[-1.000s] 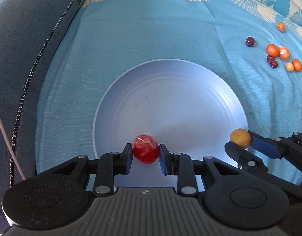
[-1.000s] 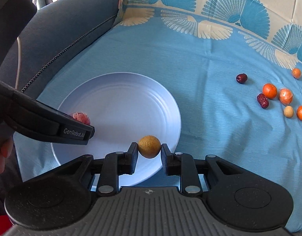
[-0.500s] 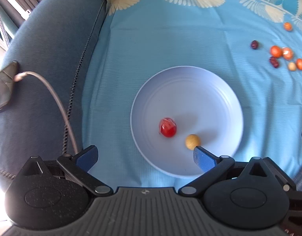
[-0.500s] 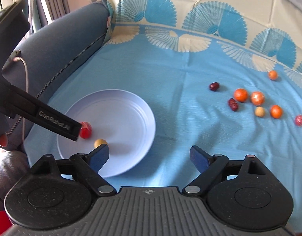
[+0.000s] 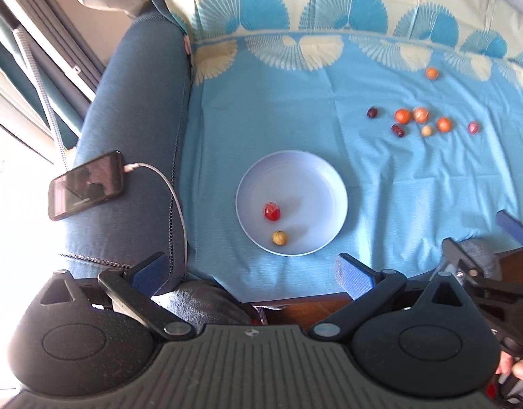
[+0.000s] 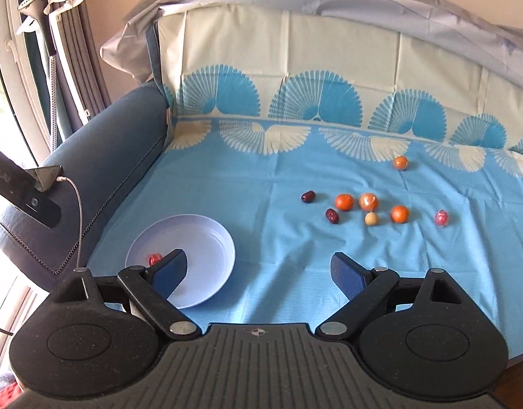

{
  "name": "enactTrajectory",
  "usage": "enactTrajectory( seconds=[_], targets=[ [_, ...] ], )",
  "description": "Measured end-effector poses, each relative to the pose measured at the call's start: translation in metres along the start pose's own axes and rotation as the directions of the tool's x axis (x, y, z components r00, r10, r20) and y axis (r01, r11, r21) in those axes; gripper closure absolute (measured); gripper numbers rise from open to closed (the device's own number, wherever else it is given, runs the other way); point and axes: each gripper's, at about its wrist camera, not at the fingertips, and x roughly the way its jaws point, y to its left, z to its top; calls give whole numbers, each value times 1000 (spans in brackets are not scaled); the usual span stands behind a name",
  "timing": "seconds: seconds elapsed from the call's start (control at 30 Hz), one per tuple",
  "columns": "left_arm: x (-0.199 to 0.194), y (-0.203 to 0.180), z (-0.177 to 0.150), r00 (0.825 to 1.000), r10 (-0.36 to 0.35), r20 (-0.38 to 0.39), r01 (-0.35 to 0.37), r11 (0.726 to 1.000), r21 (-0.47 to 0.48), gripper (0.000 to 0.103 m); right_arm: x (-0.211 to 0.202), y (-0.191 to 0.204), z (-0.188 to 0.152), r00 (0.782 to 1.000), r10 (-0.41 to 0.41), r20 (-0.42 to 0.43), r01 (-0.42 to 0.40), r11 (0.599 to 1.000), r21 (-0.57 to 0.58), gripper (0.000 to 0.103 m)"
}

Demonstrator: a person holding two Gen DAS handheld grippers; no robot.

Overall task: Organize fruits
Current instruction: 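Lift both tools away from the plate back toward the fruit cluster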

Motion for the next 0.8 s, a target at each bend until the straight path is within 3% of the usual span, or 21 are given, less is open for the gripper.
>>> enactTrajectory(
  seconds=[0.13, 0.27, 0.4, 0.6, 0.8],
  targets=[
    [-59, 4, -4, 998, -24, 56, 26, 999, -32, 0, -25, -6, -1, 999, -17, 27, 17, 1000, 2, 11],
    [-116, -7, -5, 987, -18, 160, 16, 1000, 13, 0, -40, -12, 2, 998, -36, 48, 36, 999, 0, 11],
    [-154, -18, -7, 973, -62, 221, 52, 997, 50, 0, -52, -17, 7, 995, -63, 79, 63, 998, -3, 11],
    [-180, -32, -5, 958, -111, 263, 92, 992, 84, 0, -59, -25, 8, 991, -84, 102, 84, 996, 5, 11],
    [-181, -28, 6, 950, -124, 286, 112, 992, 61, 0, -60, -32, 8, 989, -92, 113, 92, 996, 13, 11]
  ],
)
